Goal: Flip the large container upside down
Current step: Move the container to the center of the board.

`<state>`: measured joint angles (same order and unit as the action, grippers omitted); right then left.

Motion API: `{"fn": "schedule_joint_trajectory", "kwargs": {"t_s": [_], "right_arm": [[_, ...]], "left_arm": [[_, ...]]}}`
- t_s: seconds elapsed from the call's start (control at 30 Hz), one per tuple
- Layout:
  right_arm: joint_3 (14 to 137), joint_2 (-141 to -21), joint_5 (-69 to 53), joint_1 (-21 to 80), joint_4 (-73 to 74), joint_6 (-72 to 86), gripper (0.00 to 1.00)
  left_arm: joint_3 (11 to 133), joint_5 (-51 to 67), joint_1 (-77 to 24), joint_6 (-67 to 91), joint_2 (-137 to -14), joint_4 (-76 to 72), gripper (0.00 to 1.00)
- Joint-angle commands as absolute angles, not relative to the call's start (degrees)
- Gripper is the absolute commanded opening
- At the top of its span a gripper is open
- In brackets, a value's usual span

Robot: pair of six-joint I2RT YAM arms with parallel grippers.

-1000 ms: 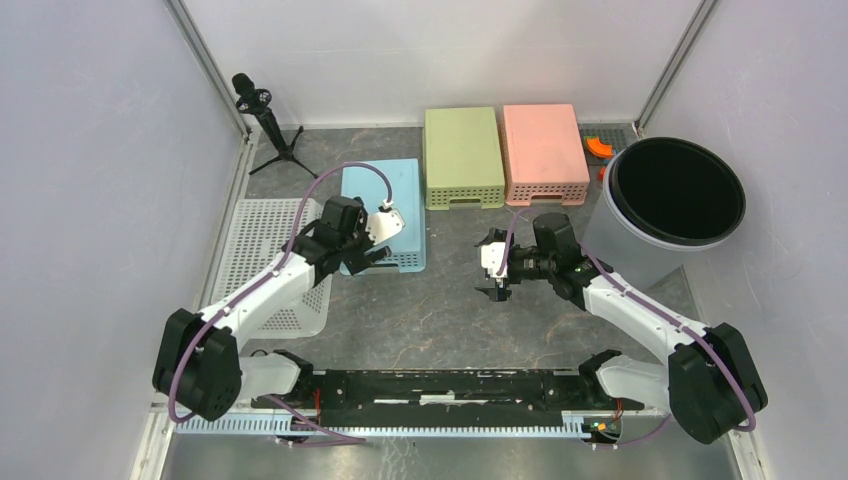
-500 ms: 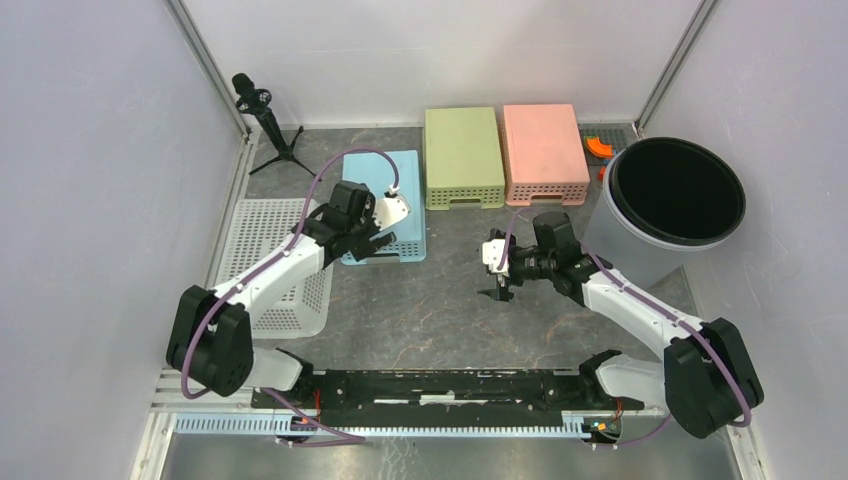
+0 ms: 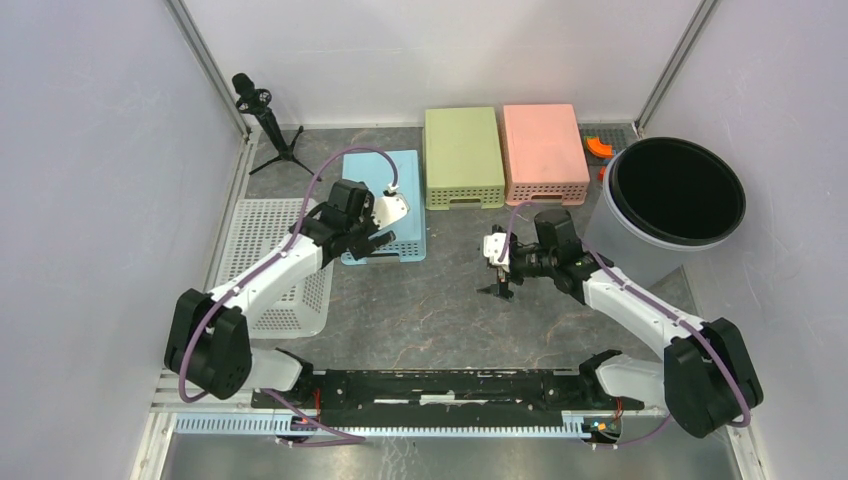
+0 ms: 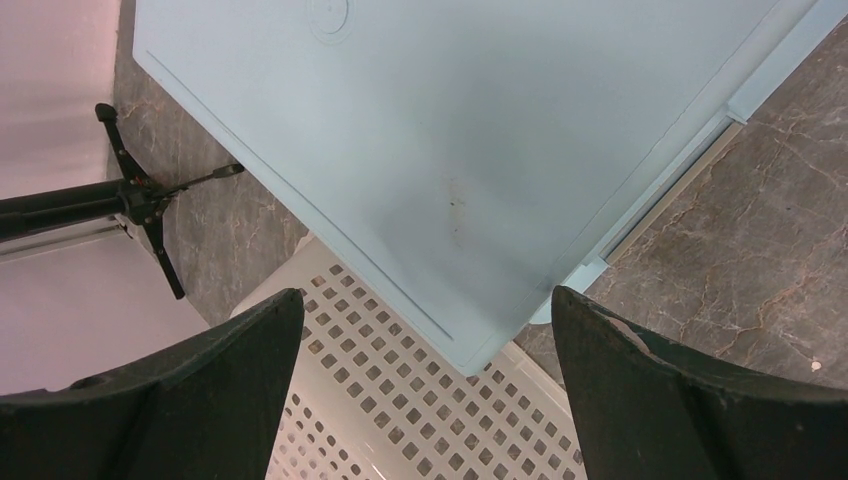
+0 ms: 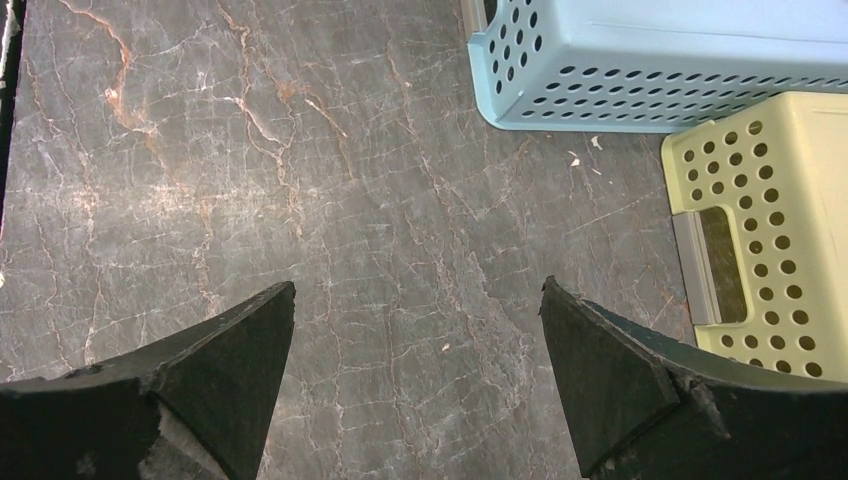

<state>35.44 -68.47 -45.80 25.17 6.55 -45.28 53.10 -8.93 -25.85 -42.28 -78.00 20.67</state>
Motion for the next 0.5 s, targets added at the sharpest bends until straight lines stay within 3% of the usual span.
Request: {"fn": "schedule_joint_trajectory", "kwargs": {"t_s": [0.0, 0.47], "right_arm": [[36.66, -66.78, -45.88, 24.94, 3.5, -42.93, 0.98], [36.41, -64.33, -50.33, 24.18, 2.64, -37.79, 0.98]], "left_arm": [[55.7, -9.17, -26.01, -41.18, -75.6, 21.32, 1.0], [55.15, -8.68, -26.08, -41.06, -73.49, 22.28, 1.0]]}}
